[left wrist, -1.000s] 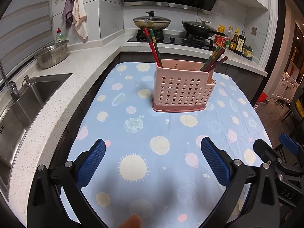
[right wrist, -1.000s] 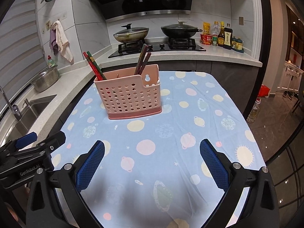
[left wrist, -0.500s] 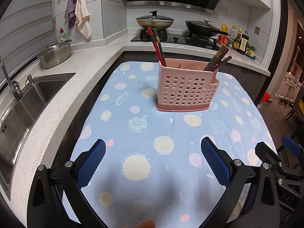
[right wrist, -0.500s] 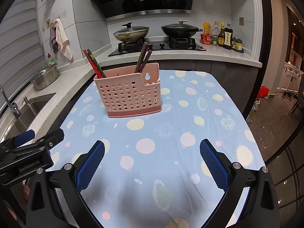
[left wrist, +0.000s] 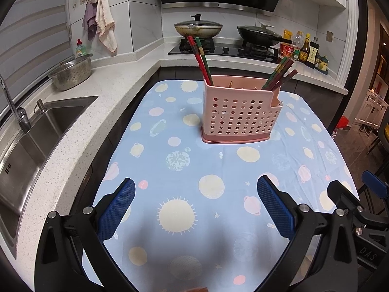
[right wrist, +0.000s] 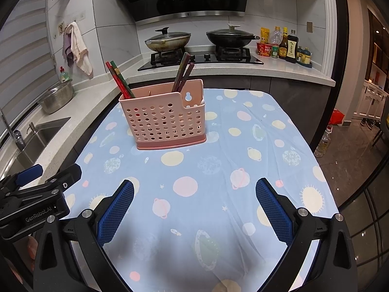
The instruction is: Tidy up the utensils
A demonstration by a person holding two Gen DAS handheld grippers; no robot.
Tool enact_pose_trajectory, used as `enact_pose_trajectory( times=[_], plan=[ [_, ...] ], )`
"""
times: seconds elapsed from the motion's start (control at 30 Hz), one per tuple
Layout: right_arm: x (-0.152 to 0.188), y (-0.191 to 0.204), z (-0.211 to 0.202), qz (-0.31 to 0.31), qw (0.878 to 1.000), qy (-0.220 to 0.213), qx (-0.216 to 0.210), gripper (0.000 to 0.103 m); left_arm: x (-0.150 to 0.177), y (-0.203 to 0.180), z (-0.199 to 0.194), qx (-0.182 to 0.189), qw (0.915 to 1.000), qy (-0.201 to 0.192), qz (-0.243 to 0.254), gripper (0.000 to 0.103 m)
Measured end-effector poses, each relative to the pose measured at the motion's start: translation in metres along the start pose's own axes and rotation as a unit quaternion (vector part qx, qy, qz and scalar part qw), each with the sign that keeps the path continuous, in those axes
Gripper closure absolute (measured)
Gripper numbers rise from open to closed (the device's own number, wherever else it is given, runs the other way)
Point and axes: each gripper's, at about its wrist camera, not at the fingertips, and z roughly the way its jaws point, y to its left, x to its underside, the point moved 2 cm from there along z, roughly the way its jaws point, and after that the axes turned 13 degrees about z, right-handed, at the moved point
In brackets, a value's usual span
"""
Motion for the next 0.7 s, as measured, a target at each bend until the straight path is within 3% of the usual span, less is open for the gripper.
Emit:
enact_pose_trajectory(
  times=[0.7],
  plan=[
    [-0.0023,-0.0004,0.0038,-0.004,1.000,0.004,0.007,0.007,-0.0041,0.0017,0.0071,-0.014,0.9999,0.006,-0.001,0.007]
  ],
)
